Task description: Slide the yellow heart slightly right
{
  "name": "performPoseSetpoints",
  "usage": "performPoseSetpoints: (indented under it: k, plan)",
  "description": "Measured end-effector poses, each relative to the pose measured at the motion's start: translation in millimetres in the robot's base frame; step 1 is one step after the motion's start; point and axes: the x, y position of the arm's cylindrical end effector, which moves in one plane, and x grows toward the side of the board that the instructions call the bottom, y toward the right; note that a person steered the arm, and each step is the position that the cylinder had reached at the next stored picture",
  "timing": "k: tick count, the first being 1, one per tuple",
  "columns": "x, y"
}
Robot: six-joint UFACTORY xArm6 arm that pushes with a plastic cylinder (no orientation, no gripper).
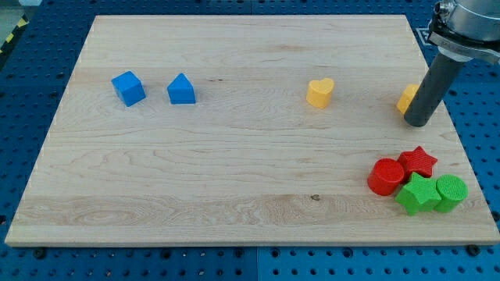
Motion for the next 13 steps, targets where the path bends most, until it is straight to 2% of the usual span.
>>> performPoseSetpoints:
  k: [3, 4, 6, 7, 9, 11, 13]
  plan:
    - [-9.9, -0.3]
    - [-1.3, -29.9]
    - [-0.2, -150.3]
    - [-19.7, -179.2]
    - [-40.2, -179.2]
    - [-42.4, -174.4]
    - [-43.5, -140.1]
